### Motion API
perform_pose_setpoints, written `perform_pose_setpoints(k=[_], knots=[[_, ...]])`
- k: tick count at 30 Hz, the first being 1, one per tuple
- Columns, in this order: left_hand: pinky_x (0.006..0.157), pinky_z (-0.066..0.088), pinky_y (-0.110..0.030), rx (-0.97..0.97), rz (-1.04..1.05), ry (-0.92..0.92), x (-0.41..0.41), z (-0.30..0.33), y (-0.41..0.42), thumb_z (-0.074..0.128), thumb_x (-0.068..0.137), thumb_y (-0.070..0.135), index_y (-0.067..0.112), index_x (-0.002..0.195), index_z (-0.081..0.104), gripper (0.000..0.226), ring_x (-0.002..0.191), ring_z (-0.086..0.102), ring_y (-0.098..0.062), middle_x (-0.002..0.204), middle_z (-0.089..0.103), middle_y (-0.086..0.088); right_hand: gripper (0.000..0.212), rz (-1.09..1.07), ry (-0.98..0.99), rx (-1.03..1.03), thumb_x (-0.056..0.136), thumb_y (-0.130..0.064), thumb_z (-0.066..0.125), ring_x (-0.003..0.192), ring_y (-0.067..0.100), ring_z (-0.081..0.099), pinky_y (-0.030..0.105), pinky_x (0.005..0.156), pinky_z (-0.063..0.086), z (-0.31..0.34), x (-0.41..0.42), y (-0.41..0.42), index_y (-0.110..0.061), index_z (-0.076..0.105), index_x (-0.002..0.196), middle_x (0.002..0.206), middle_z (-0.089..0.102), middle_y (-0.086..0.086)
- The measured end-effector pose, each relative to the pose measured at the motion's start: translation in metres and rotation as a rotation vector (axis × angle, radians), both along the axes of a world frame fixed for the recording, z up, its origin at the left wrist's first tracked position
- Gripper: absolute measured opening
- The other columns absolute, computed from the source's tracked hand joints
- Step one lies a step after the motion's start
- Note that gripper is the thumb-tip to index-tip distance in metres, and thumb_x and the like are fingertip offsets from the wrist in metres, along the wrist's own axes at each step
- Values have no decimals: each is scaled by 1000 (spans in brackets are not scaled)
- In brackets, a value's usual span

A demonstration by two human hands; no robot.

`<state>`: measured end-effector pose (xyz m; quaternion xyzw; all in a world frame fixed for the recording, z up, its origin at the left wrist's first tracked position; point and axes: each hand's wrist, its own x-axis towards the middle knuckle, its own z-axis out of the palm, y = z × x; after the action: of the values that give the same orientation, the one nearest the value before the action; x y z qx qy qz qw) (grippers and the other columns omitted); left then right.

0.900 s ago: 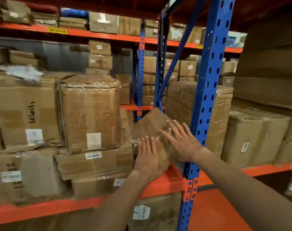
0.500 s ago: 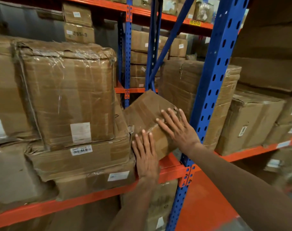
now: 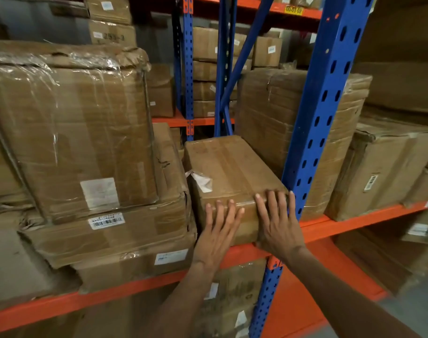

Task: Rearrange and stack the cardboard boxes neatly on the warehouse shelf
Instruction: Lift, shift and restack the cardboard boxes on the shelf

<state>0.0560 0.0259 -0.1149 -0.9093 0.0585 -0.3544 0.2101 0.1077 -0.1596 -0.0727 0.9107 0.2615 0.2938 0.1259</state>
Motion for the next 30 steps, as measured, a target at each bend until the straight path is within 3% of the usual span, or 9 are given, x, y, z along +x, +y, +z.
perform_pose_setpoints(k=[6, 9, 11, 13, 17, 21, 25, 27, 30], knots=[[112, 37, -57, 114, -18, 140, -19, 31, 3, 32, 100, 19, 13, 157, 29, 58, 133, 49, -38, 155, 41, -18, 136, 93, 92, -40, 58, -70, 81, 135, 52, 36, 60, 119, 20, 8, 8, -14, -7, 17, 160, 146, 41, 32], [118, 17, -62, 127, 75, 290, -26, 42, -3, 10, 101, 14, 8, 160, 0, 59, 146, 24, -45, 164, 13, -22, 130, 73, 120, -67, 63, -65, 82, 136, 50, 35, 57, 120, 19, 14, 6, -14, -9, 17, 161, 148, 40, 30], [119, 1, -62, 81, 107, 423, -32, 56, -6, 21, 106, 17, 8, 157, -14, 63, 149, 8, -47, 165, -5, -23, 126, 54, 167, -76, 64, -68, 79, 134, 49, 37, 57, 118, 22, 22, 4, -11, -10, 22, 160, 146, 41, 29], [120, -2, -58, 87, 84, 465, -43, 75, -1, 38, 104, 19, 10, 158, -13, 75, 150, 4, -45, 165, -5, -24, 117, 100, 203, -83, 69, -73, 70, 129, 46, 40, 55, 114, 26, 40, 4, -5, -11, 28, 158, 142, 43, 27], [122, -9, -51, 76, 83, 222, -75, 125, 22, 49, 95, 26, 6, 159, -1, 83, 151, 1, -44, 163, 3, -31, 108, 294, 141, 30, 73, -67, 67, 133, 43, 37, 52, 116, 23, 108, 10, 28, -11, 28, 157, 146, 38, 25], [124, 4, -52, -21, 101, -149, -118, 178, 55, 65, 84, 33, 1, 157, 18, 92, 150, 11, -44, 161, 13, -28, 103, 557, 24, 265, 77, -61, 67, 140, 44, 26, 57, 115, 25, 207, -10, 88, -17, 22, 158, 154, 28, 25], [122, 7, -56, -301, 253, -361, -158, 208, 85, 67, 80, 59, -2, 157, 13, 112, 150, 8, -45, 161, 9, -31, 91, 823, 5, 370, 77, -50, 57, 138, 41, 27, 63, 109, 31, 300, -50, 139, -27, 18, 155, 154, 26, 20], [120, 12, -60, -550, 347, -382, -171, 215, 91, 64, 74, 76, -4, 157, 5, 129, 151, 6, -45, 162, 5, -31, 101, 914, 57, 223, 71, -33, 68, 141, 39, 22, 63, 110, 30, 335, -75, 161, -31, 14, 157, 157, 20, 18], [121, 9, -60, -839, 359, -370, -171, 217, 87, 62, 60, 88, 3, 157, -11, 149, 151, -2, -38, 164, -7, -23, 124, 851, 19, -269, 66, -26, 80, 151, 33, 2, 61, 116, 19, 361, -110, 186, -42, -2, 158, 166, -3, 10]])
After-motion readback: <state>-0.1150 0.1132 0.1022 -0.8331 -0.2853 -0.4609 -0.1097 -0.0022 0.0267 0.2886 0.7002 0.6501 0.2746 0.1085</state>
